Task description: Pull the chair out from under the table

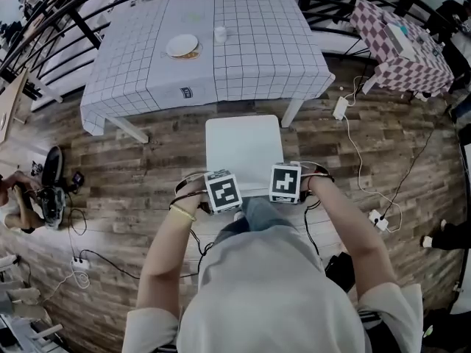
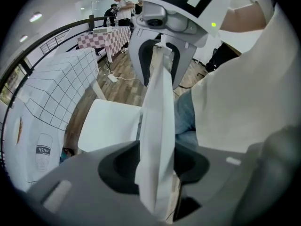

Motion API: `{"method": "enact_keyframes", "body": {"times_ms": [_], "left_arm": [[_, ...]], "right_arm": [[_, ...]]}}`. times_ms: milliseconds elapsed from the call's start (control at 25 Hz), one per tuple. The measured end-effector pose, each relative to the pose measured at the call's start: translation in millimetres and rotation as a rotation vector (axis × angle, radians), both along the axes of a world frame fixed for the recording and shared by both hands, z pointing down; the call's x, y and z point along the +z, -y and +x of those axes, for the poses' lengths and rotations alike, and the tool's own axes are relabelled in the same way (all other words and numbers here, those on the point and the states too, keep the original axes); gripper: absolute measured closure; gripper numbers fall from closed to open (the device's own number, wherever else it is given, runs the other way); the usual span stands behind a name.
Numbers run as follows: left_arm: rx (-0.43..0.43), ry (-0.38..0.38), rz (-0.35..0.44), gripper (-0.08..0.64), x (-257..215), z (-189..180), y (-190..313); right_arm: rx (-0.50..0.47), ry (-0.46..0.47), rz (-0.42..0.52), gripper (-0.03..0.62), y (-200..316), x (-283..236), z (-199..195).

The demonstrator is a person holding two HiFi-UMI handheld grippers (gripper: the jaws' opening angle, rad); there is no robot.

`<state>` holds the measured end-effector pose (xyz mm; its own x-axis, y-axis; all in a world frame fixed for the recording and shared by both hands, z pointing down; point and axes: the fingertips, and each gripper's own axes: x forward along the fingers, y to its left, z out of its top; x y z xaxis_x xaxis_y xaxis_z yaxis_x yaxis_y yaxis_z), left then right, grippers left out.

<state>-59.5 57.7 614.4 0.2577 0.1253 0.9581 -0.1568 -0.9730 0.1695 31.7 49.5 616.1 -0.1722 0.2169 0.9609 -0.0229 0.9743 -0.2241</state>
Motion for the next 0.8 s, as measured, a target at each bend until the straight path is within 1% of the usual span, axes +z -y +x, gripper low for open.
{"method": "enact_keyframes", "body": {"times_ms": [280,400,520,640,680,720,800], "left_arm": [[-0.01,-0.002,-0.071,0.369,-22.4,-2.8,3.7],[-0.009,-0.004,-0.08,0.371,-30.9,-3.7,7.0],[0.005,0.002,-0.084,0.365,-34.8,-4.2,7.0],[0.014,-0.005,-0.083,0.389,-41.2,-2.3,7.6],[0.014,-0.008,-0.075,0.409,-43.8,-1.8,9.5],[0.013,-0.011,-0.063,0.455,-46.3,-1.4,12.4],[-0.002,-0.026,-0.03,0.476,-50.8,-0.3,21.5]], "right_arm": [[-0.035,-0.005,-0.031,0.364,4.8,-25.8,-1.9],[-0.039,0.012,-0.048,0.364,6.1,-36.2,-6.2],[-0.033,0.043,-0.031,0.37,13.4,-47.6,-14.3],[-0.018,0.068,0.005,0.397,24.2,-56.2,-19.7],[-0.013,0.075,0.015,0.406,27.1,-57.8,-21.0],[-0.01,0.081,0.024,0.417,29.3,-58.6,-22.2],[-0.006,0.091,0.044,0.42,33.5,-58.7,-25.4]]}}
